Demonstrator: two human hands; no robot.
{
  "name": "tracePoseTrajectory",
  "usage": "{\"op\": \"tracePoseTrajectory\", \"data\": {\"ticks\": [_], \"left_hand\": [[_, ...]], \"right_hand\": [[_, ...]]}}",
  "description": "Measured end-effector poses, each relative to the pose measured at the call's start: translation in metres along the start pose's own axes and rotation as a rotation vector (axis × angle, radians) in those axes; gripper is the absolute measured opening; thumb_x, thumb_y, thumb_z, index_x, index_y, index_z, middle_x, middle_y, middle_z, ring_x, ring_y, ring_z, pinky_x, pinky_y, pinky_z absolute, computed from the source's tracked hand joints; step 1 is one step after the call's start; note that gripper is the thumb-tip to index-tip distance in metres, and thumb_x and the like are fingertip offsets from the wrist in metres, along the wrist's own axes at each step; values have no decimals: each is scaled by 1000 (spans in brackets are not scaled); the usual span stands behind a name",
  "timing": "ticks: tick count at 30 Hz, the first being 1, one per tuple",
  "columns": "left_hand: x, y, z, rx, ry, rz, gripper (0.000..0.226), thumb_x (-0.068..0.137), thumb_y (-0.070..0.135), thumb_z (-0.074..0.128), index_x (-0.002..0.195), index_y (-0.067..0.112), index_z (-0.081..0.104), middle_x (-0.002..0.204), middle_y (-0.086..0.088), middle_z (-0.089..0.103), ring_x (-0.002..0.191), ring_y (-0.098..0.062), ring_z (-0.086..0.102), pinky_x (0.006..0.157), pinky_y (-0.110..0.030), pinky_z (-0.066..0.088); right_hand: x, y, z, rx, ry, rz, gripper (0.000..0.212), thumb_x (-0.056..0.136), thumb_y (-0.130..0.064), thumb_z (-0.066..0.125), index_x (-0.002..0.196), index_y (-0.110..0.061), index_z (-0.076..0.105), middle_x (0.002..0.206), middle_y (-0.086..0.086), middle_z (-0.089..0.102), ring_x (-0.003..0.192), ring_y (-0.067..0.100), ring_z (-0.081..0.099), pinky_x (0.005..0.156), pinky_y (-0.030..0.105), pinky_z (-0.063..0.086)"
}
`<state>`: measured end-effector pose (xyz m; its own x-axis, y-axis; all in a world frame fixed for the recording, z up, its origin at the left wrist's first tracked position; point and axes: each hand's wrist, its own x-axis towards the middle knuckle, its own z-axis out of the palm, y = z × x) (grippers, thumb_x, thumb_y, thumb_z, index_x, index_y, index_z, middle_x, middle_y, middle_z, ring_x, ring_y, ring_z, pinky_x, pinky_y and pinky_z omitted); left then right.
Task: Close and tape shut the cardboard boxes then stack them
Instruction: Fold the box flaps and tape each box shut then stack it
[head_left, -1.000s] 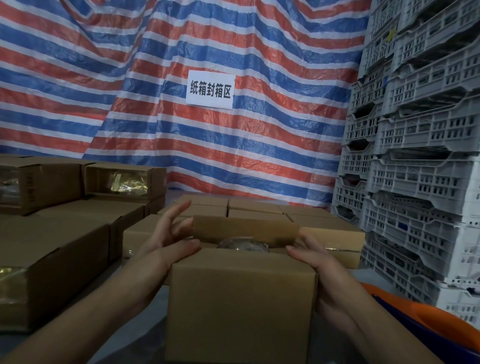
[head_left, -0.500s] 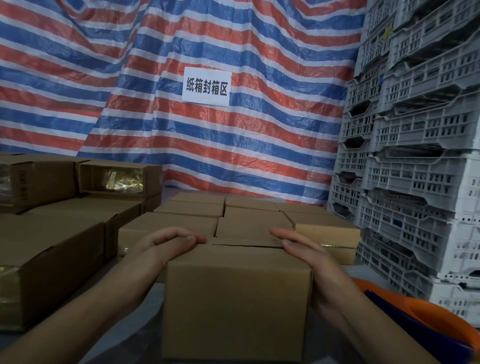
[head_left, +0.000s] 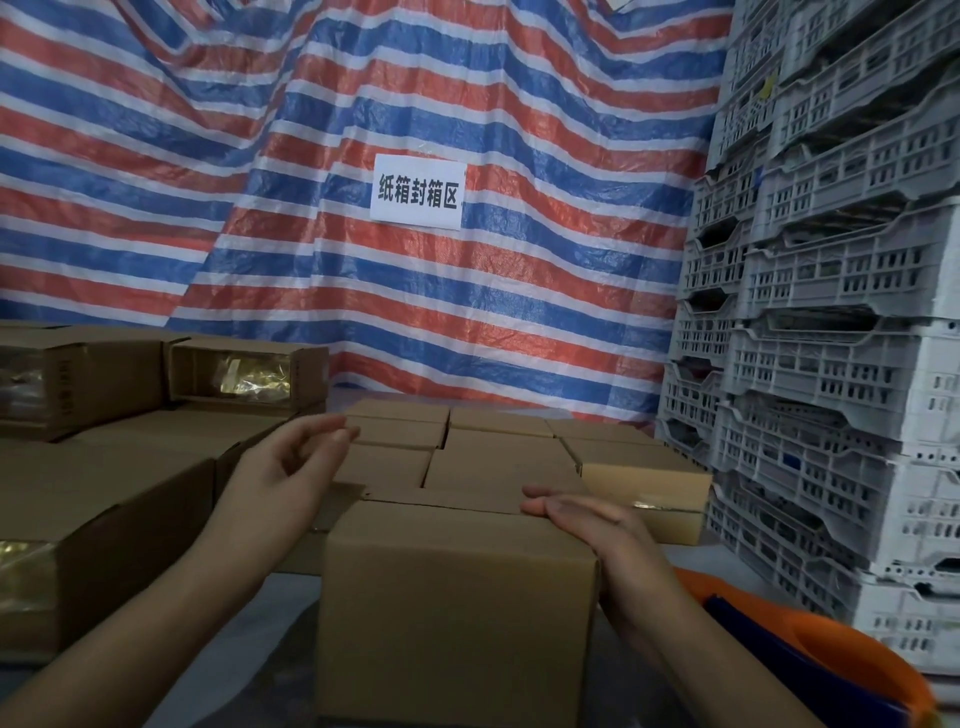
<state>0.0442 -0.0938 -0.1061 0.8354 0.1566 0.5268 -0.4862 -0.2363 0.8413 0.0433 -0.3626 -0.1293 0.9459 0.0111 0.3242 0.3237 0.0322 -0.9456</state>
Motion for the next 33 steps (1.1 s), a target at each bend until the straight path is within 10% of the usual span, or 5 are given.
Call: {"op": "tracePoseTrajectory", "data": {"ticks": [4, 11, 20, 25, 33], "left_hand": [[-5, 30, 15, 353, -258, 185, 49, 73, 75, 35, 114, 56, 53, 146, 31, 32, 124, 11, 34, 92, -20, 38], [-17, 54, 56, 845, -760, 270, 84, 67, 94, 19, 141, 55, 16, 147, 15, 45, 100, 13, 46, 84, -14, 35], [-20, 35, 63, 1042, -661, 409, 90, 71, 90, 9, 138, 40, 41, 138, 11, 51, 115, -8, 52, 85, -26, 38], [-22, 35, 62, 1010, -655, 376, 85, 72, 90, 17, 130, 36, 49, 133, 8, 54, 109, -9, 53, 74, -21, 37], [-25, 39, 62, 772, -665, 225, 63, 81, 82, 18, 114, 43, 55, 95, 19, 61, 82, 6, 54, 63, -18, 35]], "right_hand": [[1, 1, -1, -13, -12, 0, 27, 72, -36, 68, 89, -21, 83, 115, -13, 73, 113, 15, 65, 88, 30, 48], [2, 3, -4, 15, -27, 49, 27, 74, -36, 69, 93, -22, 83, 113, 2, 75, 109, 25, 69, 88, 37, 53], [-4, 2, 0, -52, 10, 57, 21, 93, -36, 61, 98, -29, 81, 122, -8, 69, 119, 17, 61, 107, 46, 48], [-4, -11, -19, -662, 223, -159, 10, 102, -32, 53, 107, -31, 62, 113, -7, 60, 101, 3, 57, 78, 16, 44], [-52, -26, -87, -1577, 369, 30, 57, 92, -66, 45, 124, -19, 49, 121, 4, 57, 104, 23, 62, 67, 32, 40]]}}
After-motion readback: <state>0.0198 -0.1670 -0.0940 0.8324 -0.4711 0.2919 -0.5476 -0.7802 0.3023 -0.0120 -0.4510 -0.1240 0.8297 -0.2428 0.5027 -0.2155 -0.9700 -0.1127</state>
